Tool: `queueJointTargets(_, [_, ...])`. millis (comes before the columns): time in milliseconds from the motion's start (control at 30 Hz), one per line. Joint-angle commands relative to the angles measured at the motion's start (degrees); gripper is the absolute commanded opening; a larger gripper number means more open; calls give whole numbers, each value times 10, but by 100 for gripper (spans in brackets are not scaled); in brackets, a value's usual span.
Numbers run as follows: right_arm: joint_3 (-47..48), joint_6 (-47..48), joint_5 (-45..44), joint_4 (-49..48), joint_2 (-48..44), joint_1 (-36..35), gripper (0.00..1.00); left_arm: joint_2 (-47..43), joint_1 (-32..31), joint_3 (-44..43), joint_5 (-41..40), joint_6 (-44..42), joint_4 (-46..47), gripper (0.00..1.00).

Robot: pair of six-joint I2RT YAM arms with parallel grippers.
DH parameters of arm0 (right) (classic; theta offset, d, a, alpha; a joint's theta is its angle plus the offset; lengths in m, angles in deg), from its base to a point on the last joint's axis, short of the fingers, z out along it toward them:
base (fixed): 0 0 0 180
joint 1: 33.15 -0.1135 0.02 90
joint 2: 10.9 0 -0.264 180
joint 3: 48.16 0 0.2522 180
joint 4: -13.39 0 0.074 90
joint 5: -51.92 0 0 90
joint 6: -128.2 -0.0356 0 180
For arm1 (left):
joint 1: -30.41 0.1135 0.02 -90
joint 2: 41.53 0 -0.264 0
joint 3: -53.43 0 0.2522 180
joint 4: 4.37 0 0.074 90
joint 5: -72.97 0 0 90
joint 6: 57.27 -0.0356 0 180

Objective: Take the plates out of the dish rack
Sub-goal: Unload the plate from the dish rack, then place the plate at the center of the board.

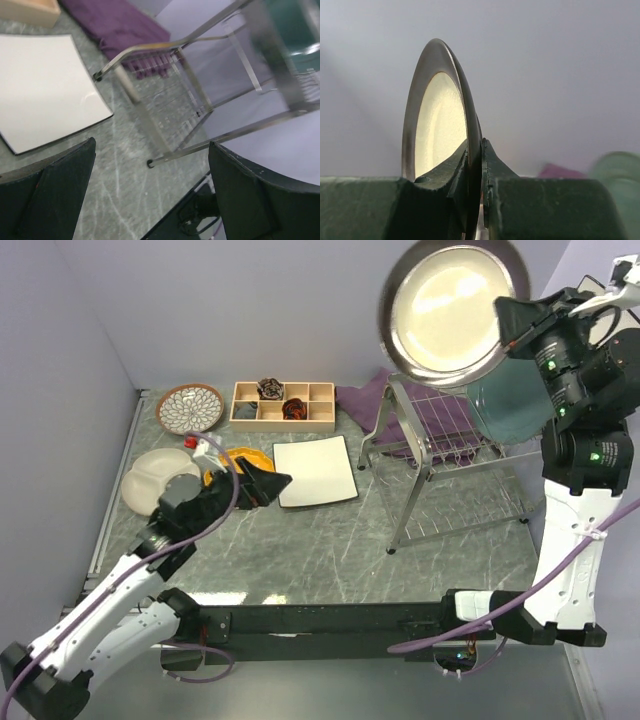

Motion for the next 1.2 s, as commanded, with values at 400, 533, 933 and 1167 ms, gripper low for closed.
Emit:
queueJointTargets(400, [-174, -97, 171, -158, -103, -231, 0, -146, -2, -139, 55, 13, -77, 99])
queueJointTargets(533, [-248, -99, 206, -184, -138, -261, 0, -163, -2, -128, 59, 29, -61, 99])
queueJointTargets(933, [-403, -93, 226, -248, -188, -306, 0, -136, -2, -57, 128, 68, 50, 99])
queueJointTargets(1167, [-441, -102, 254, -270, -172, -316, 0, -111, -2, -31, 151, 94, 103, 70])
